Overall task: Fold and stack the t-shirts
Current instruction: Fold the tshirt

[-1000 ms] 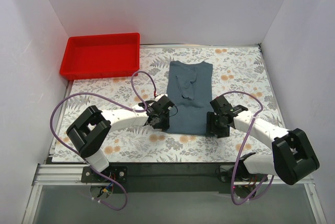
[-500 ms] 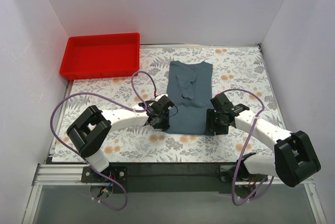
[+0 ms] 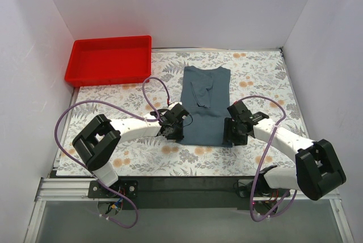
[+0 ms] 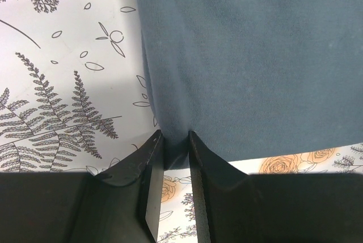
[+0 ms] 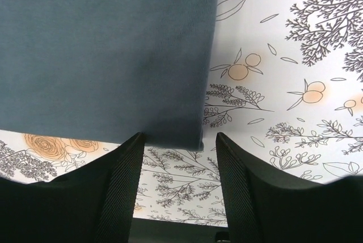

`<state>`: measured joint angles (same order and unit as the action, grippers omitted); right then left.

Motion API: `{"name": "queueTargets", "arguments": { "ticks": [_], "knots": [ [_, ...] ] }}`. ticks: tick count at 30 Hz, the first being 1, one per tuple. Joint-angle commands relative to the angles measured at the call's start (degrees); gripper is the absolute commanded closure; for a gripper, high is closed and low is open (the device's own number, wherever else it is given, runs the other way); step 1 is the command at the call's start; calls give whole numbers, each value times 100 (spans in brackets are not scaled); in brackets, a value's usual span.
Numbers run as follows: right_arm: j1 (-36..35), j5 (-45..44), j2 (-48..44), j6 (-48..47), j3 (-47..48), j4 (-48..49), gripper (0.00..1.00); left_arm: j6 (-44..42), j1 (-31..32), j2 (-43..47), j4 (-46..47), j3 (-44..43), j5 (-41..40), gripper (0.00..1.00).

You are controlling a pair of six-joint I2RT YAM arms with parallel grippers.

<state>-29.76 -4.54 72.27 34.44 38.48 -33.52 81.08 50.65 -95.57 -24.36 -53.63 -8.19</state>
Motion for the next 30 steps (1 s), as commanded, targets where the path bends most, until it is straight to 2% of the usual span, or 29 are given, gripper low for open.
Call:
{"name": "queueTargets", "arguments": {
  "ticks": [1, 9, 19, 22, 23, 26, 27, 30],
  "knots": [
    [-21, -127, 15, 46, -138, 117, 49, -57, 50, -348, -403, 230, 142, 76],
    [-74, -118, 235, 46, -604, 346, 53, -39, 50, -427, -394, 265, 212, 76],
    [-311, -126, 621, 46, -578, 407, 62, -22, 50, -542, -394, 326, 326, 78],
    [-346, -118, 744, 2, -570, 434, 69, -39, 50, -629, -412, 300, 396, 83],
    [-346, -83, 745, -24, -552, 434, 76, -39, 50, -630, -429, 291, 423, 85],
    [-346, -83, 631, -104, -394, 268, 87, -39, 50, -551, -526, 291, 476, 94],
    [-338, -83, 596, -165, -342, 197, 90, -39, 50, -498, -622, 291, 484, 100],
    [-346, 49, 481, -314, -104, -224, 99, -118, 50, -287, -989, 300, 668, 100]
  ]
}}
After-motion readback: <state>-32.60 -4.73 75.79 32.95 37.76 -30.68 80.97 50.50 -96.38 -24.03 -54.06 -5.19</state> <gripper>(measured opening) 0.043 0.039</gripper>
